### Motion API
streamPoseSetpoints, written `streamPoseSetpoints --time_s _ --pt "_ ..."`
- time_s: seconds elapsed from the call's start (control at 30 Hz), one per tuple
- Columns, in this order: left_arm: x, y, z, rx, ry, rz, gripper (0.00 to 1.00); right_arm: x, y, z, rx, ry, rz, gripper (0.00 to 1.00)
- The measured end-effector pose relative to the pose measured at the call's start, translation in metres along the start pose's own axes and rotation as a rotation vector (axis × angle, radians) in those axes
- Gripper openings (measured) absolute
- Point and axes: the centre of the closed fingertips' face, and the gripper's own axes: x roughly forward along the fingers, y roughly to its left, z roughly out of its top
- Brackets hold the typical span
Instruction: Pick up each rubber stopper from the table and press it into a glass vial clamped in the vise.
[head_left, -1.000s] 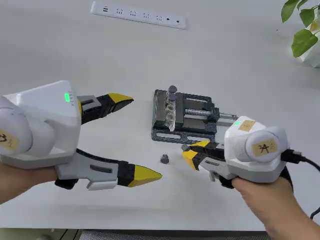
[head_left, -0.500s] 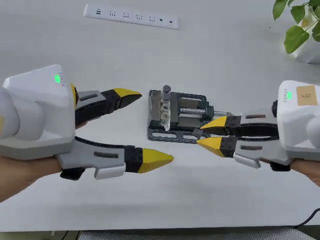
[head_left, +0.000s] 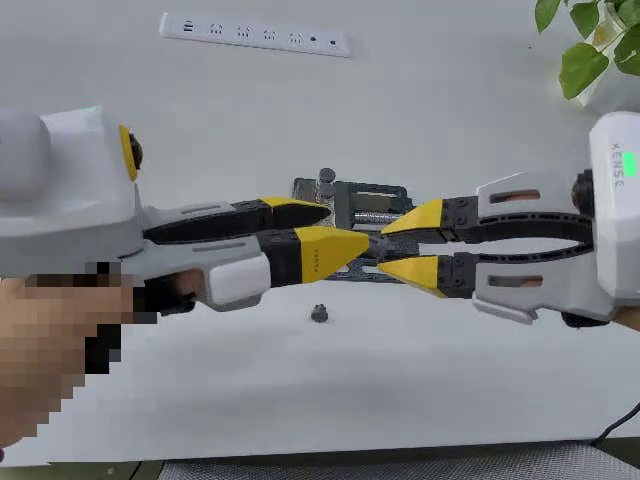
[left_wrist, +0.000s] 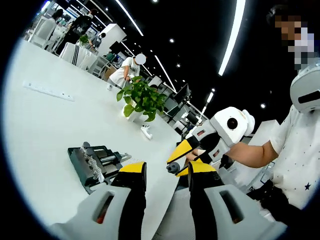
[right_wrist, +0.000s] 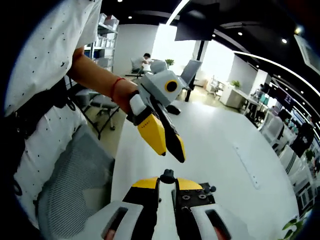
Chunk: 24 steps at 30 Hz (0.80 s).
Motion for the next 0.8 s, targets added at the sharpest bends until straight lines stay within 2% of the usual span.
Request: streamPoseSetpoints --time_s 0.1,0.17,0.3,0.8 --pt "-0.003 -0.006 -0.003 -0.059 0.01 -0.036 0.24 -0.002 0.002 0.009 -0.035 -0.011 0.002 0.07" --pt "-0.004 -0.007 -0.004 -0.072 0.01 -0.043 0.24 -0.002 0.002 0.013 -0.054 -0.017 0.001 0.07" --pt "-0.006 -0.013 -0.005 -0.095 0.012 -0.068 0.15 -0.002 0.005 0.017 -0.091 -0.019 0.013 0.07" --pt "-0.004 -0.027 -0.013 -0.119 0.06 -0.122 0.08 -0.003 0.01 0.019 -0.197 0.004 0.017 0.07"
